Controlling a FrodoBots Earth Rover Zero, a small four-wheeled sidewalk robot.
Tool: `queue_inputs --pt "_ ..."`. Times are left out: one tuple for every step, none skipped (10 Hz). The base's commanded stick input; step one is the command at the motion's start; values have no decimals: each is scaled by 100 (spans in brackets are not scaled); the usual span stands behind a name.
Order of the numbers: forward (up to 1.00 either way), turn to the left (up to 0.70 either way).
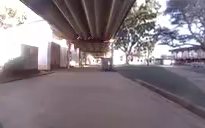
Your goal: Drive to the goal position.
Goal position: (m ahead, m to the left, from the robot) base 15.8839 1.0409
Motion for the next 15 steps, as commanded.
queue_inputs --pt "50 0" --pt "50 0" --pt "50 0" --pt "50 0" --pt "50 0" --pt "50 0" --pt "50 0" --pt "50 0" --pt "50 0" --pt "50 0" --pt "50 0" --pt "50 0" --pt "50 0" --pt "50 0" --pt "50 0"
